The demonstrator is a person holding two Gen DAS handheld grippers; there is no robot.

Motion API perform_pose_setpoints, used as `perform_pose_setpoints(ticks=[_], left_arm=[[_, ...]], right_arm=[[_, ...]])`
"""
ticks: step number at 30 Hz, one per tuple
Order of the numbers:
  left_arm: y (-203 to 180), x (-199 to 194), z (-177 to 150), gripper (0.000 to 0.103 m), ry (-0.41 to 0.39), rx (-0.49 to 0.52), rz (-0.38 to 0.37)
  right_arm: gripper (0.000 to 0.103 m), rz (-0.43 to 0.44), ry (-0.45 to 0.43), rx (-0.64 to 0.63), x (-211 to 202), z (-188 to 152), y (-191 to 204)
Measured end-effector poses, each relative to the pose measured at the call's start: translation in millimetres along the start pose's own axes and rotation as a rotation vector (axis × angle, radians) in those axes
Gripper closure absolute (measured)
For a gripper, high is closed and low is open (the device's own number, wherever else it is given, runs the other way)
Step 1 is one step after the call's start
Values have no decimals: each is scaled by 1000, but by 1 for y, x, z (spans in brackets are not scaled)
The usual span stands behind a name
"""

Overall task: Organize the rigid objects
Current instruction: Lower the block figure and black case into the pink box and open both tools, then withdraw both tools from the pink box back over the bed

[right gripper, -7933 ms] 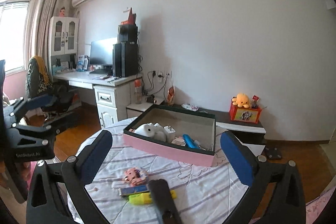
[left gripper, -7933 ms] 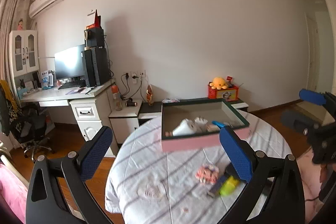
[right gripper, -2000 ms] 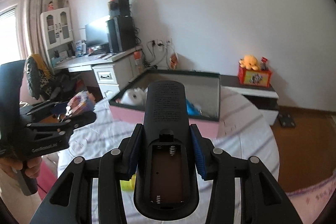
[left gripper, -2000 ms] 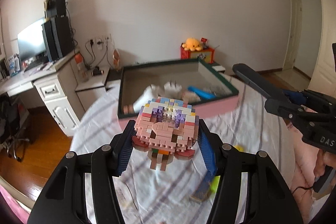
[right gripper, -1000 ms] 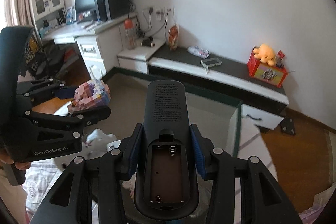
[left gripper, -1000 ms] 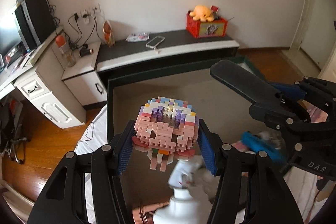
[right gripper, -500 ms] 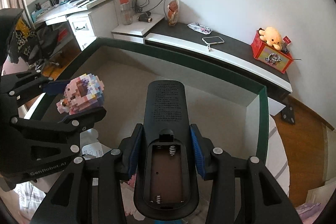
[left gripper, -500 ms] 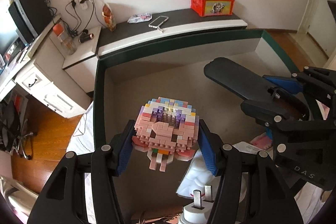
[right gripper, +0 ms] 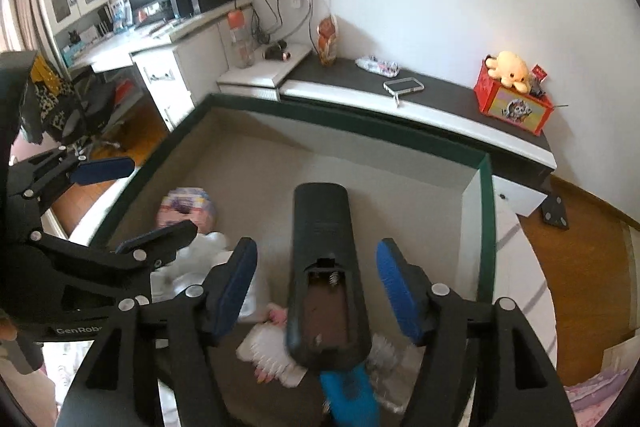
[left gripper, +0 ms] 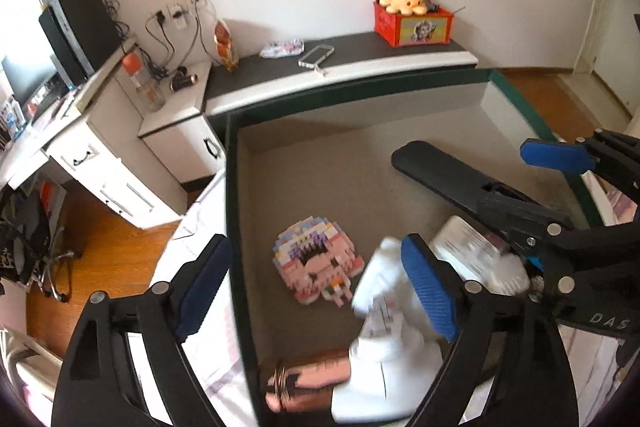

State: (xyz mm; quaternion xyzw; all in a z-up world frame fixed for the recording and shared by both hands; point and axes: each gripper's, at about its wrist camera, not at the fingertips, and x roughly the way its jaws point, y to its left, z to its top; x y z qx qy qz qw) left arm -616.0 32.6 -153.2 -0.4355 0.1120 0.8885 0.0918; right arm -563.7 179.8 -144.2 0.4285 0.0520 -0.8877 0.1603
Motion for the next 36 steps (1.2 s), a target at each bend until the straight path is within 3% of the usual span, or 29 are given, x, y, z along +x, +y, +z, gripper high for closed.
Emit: perform_pose_setpoints(ticks=[3,6,13,19,24,29,36], left_arm=[[1,-24,-8,13,-42,1,12],[1,-56,-21,10,-103,-4,29],[-10,-121,-61,3,-219,-2,28],[-23,-162,-111,1,-281,7,11],[-34,-180,-162,1,-287,15,4],[-36,-179,-205,1,-250,2,45],[-25,-165,-241,1,-176,-52,7]], right_arm=[[36,14,-37,-11,-22,-5,10],[24,3,-86,-19,-47,-13,21],[24,22,-179,-37,-103,-42,44],[23,2,-242,-21,-142,-94,67],[23,12,-262,34,-155,-150,86],[23,-10,-223,116,-142,-197,100],[23,-50,-118,239,-113,-229,109]])
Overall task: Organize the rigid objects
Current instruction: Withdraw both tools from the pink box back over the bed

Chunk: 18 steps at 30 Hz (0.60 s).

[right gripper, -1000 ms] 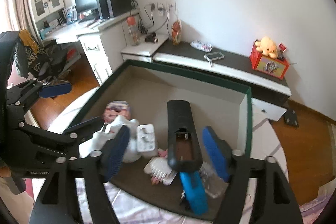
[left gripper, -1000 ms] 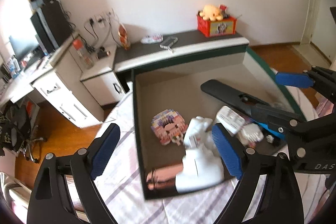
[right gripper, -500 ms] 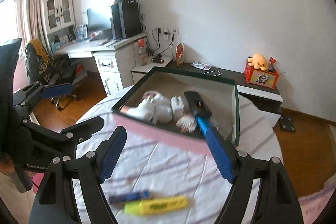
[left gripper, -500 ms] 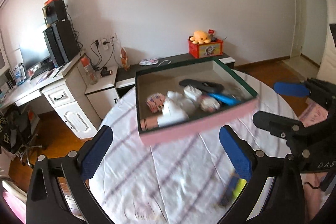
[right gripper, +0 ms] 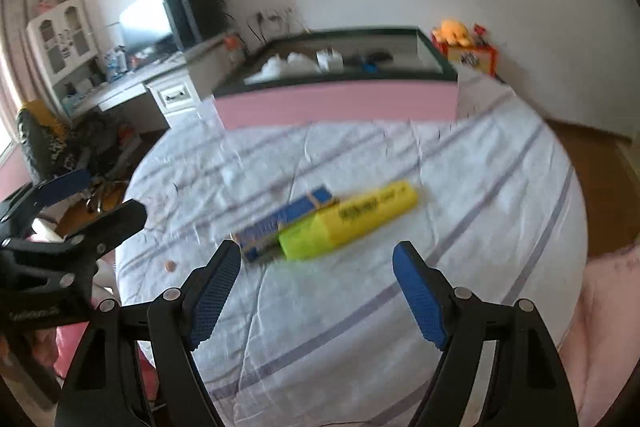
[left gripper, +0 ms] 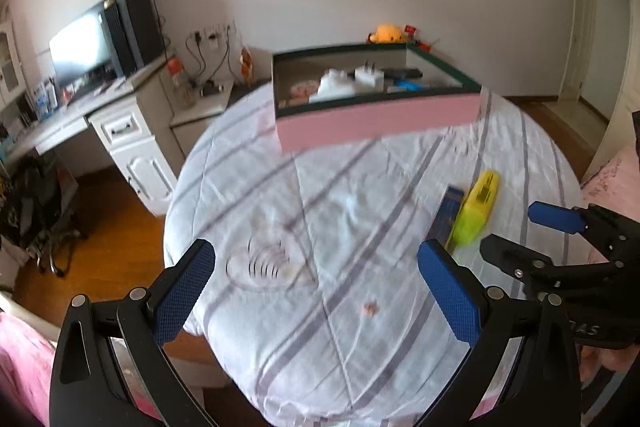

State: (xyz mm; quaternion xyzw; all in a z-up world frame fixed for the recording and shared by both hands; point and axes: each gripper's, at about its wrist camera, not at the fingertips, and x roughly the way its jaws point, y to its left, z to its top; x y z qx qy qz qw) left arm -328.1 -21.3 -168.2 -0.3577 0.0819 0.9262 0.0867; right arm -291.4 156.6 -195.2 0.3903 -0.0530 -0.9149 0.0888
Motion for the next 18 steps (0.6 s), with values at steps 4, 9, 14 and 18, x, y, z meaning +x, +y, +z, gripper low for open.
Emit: perform_pose_setpoints(ticks=[4,9,14,18], left_arm=[[6,0,-7,1,7,-3,15],[19,-4,-9,1,-8,-23,11],[28,5,-5,1,10,-39,24],[25,12,0,1,17,-20,22]], right_arm=[[23,-31,20,10,13,-7,15],[23,-72,49,57,33,-5,29],[20,-113,42,45,45,-1,31],[23,-70,41,-26,50,5,16]])
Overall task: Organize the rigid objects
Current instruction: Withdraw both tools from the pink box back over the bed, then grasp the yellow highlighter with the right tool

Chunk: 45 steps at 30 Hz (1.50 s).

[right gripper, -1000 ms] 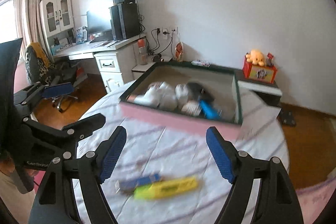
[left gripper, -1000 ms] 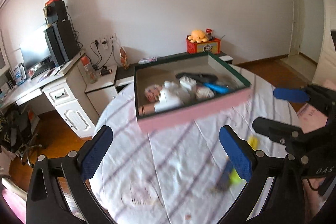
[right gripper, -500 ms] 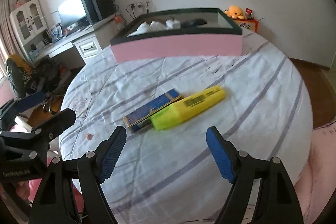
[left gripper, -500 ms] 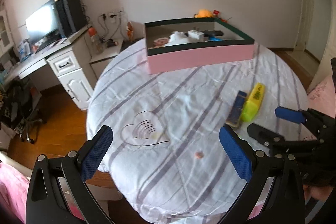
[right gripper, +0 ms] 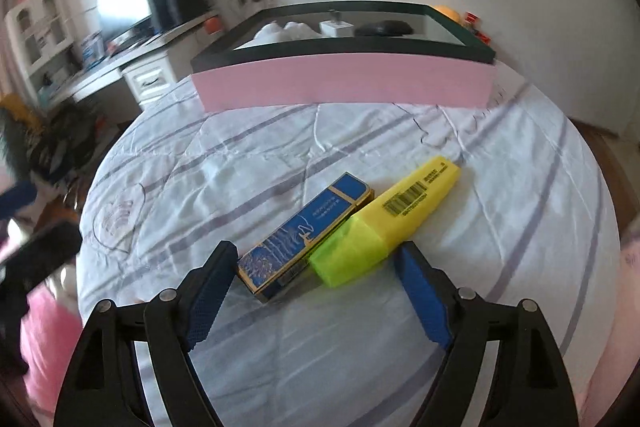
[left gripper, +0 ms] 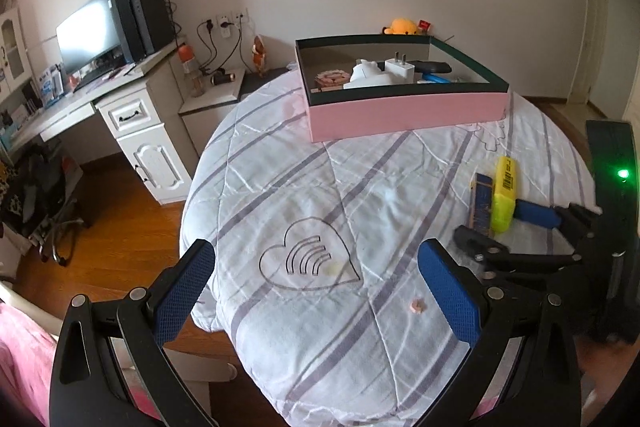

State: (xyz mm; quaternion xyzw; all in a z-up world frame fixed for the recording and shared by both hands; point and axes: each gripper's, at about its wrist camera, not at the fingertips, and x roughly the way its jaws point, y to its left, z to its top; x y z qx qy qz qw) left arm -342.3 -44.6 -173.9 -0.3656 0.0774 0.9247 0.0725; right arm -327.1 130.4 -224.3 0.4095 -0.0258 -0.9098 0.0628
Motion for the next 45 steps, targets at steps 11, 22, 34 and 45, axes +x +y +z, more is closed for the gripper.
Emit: perform_pose_setpoints(ticks=[11,22,34,45], left_arm=[[-19,37,30,1,26,63,-29],[5,83,85,1,44,-26,40],[-8,56,59,1,2,-46,-70],[-62,40,33,1,35,60,-134]], right_arm=[[40,-41,-3,115,9,33,-88],[42,-85,7,133,20,54,-141],[40,53,-46,-17,-36,15,-71],[80,66,-25,-1,-25,-12,-77]])
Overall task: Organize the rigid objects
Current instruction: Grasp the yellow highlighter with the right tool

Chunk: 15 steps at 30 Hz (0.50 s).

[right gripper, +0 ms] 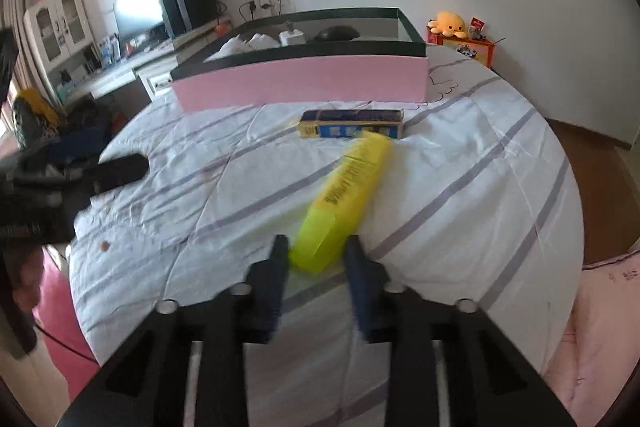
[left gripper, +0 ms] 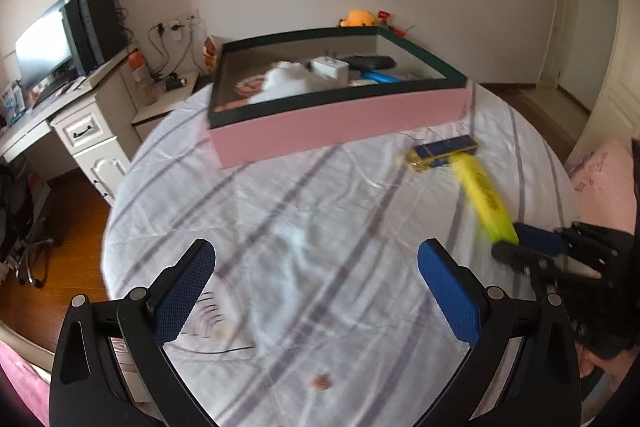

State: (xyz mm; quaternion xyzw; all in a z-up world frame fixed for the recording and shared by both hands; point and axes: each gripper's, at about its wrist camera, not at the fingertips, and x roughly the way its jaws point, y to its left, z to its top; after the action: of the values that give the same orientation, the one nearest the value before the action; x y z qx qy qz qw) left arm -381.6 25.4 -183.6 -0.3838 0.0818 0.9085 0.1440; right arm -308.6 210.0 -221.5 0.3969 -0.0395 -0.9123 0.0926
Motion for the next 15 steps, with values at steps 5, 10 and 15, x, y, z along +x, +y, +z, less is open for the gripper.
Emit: perform_pose_setpoints(ticks=[5,10,15], left_arm=[[-27,31,19,1,35,25,-35],[-39,70,42,1,101,3,52],[-35,69,50,1,72,-4,63]], right_arm=[[82,-12,-7,57,4,9,-32],[82,-55,-18,85,12,27,-56],[81,-68,-19,137,22,43,-86]])
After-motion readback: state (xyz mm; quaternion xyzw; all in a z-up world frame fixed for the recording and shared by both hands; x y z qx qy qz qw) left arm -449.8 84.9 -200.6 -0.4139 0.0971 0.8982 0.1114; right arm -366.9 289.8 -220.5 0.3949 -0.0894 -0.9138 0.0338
